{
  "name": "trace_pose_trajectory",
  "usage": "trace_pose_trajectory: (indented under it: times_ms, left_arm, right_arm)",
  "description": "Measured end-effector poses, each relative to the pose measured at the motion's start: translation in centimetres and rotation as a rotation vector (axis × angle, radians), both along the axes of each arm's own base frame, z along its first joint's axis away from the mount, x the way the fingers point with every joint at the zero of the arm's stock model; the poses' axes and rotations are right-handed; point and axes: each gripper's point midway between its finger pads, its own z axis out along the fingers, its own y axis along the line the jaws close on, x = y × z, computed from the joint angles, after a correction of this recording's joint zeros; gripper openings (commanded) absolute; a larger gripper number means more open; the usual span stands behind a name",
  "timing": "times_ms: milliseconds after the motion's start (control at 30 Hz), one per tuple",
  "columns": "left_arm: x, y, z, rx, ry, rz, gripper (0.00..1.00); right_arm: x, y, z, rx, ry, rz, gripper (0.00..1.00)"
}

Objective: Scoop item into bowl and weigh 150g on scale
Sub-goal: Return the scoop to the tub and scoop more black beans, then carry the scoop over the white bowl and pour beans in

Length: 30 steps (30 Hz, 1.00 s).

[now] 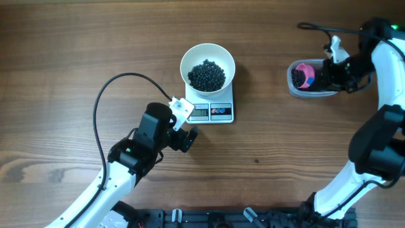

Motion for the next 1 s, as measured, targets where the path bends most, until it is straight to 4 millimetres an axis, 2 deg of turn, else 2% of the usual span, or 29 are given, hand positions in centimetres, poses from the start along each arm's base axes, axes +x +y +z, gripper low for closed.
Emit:
trace_pose_trajectory:
  times_ms: [400,500,800,1000]
  left_arm:
    - [0.0,0.0,0.0,0.0,0.0,0.0,1.0]
    - [0.0,0.0,0.0,0.0,0.0,0.0,1.0]
    - [0.0,0.0,0.0,0.0,0.0,0.0,1.0]
    - [0.0,0.0,0.0,0.0,0.0,0.0,1.0]
  right_arm:
    - [-0.7,-5.1,1.4,0.15,-0.09,-0.141,0.04]
    - [-0.9,-5.5,2.0,0.201,-0.118,-0.154,0.04]
    - [-0.1,-2.4,4.3,0.376,-0.206,-0.102,0.04]
    - [1.0,1.9,5.5,0.467,-0.239,-0.016,0.04]
